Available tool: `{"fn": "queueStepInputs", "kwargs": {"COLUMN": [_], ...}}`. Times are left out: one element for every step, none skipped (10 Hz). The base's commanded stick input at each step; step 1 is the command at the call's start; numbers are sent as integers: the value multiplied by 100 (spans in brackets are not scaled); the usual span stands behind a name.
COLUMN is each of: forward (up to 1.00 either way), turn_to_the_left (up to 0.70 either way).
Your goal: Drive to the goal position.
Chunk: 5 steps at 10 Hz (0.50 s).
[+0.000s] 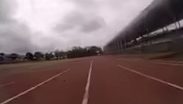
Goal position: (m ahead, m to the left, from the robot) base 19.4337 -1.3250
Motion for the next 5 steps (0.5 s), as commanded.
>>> {"fn": "queueStepInputs", "kwargs": {"forward": [70, 70, 70, 70, 70], "turn_to_the_left": [0, 0, 0, 0, 0]}}
